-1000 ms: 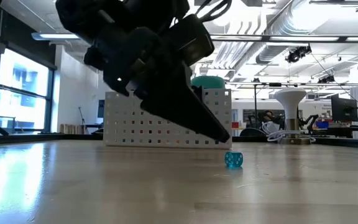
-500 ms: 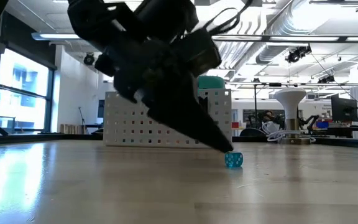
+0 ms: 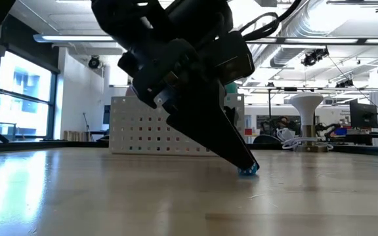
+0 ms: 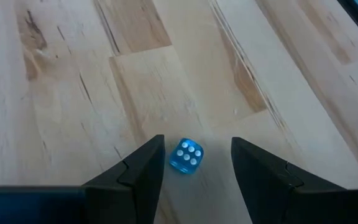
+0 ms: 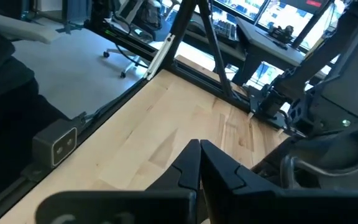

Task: Pick & Place Dice
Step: Put the small light blue die into the white bin

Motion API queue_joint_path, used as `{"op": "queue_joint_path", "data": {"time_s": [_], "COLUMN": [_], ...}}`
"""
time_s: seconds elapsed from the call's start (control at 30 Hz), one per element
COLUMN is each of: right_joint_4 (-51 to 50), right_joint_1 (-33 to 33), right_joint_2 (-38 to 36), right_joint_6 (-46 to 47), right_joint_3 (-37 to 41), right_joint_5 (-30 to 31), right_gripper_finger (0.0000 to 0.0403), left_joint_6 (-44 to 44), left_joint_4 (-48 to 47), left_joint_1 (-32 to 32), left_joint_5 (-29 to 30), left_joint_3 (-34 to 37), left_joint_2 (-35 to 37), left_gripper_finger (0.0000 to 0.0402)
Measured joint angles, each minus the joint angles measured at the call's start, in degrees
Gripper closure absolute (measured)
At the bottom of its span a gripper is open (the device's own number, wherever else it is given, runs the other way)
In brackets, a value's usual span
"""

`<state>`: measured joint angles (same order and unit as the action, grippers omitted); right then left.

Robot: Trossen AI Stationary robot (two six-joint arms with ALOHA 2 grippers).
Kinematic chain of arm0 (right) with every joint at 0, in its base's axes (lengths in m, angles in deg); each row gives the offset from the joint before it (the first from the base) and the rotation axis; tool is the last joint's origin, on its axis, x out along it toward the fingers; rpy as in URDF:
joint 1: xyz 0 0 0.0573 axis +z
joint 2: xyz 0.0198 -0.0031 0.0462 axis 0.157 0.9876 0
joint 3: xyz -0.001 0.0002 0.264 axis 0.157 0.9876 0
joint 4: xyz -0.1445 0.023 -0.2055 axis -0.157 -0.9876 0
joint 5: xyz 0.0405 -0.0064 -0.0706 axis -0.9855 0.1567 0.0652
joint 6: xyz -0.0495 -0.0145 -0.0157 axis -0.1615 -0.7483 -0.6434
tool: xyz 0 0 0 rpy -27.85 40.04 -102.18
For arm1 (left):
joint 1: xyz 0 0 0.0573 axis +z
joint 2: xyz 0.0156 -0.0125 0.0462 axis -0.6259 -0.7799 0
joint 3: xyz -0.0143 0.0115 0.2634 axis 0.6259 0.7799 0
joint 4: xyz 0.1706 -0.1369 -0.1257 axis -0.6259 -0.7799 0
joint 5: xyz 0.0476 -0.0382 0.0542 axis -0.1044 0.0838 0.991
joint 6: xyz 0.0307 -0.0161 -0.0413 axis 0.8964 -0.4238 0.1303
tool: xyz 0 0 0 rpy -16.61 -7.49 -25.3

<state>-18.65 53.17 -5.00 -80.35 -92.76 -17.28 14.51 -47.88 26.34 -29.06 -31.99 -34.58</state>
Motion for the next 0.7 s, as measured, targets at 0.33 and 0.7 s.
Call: {"op": "queue_joint_path", "data": {"time_s": [0.33,0.7], "right_joint_4": [0.1,0.2], "right_joint_1": [0.0,0.0], "right_joint_2": [0.0,0.0], "right_joint_6": [0.0,0.0], "right_joint_3": [0.0,0.0], "right_joint_5": [-1.2,-1.2], "right_gripper_finger": [0.0401,0.0401], "left_joint_6": [0.1,0.1], "left_joint_4": [-0.5,-1.1], "left_joint_1": [0.2,0.2], "left_joint_5": [0.0,0.0], "left_joint_3": [0.0,0.1], "left_joint_2": [-0.1,-0.1], "left_gripper_finger": [0.0248,0.0261]}}
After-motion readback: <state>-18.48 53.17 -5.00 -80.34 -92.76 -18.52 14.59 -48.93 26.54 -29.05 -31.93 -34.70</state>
